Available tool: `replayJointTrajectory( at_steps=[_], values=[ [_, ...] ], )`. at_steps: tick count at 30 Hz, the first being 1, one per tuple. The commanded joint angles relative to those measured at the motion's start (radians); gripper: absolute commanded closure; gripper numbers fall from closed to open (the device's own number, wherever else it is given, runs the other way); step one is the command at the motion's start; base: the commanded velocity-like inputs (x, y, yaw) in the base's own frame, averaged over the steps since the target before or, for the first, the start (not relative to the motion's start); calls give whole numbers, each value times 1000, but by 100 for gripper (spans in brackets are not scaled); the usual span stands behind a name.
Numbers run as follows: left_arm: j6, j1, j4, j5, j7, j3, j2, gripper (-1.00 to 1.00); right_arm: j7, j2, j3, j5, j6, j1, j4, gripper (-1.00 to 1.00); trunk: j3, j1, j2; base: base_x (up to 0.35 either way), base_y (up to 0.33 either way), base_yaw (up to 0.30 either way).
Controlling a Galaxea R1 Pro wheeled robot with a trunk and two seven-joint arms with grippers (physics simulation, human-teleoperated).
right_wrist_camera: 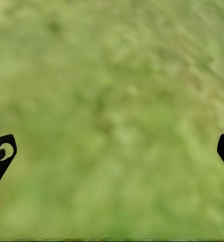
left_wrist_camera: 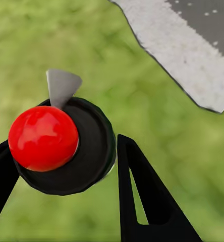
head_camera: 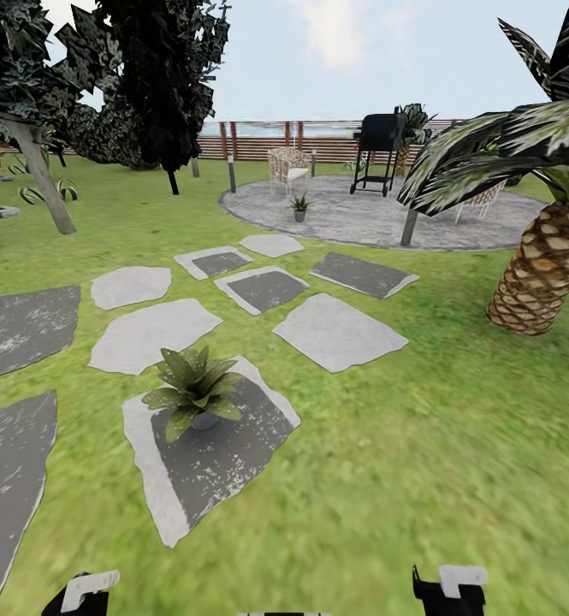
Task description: Pick up the pesticide atomizer in the garden and spray insectifuge to fully cover both potted plants in the garden.
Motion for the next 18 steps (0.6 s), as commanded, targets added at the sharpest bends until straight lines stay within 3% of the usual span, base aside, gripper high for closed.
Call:
replayJointTrajectory(
  at_steps=[1,8,18],
  values=[
    [-4,-1,1,-11,5,7,0,100,-4,4,-7,11,0,7,1,-100,-1,0,0,0,0,0],
    [-5,0,0,-11,6,8,7,100,-4,35,-6,11,2,36,2,-100,-1,0,0,0,0,0],
    [-6,1,-2,-9,7,8,9,100,-4,38,-7,11,2,37,2,-100,-1,0,0,0,0,0]
  ],
)
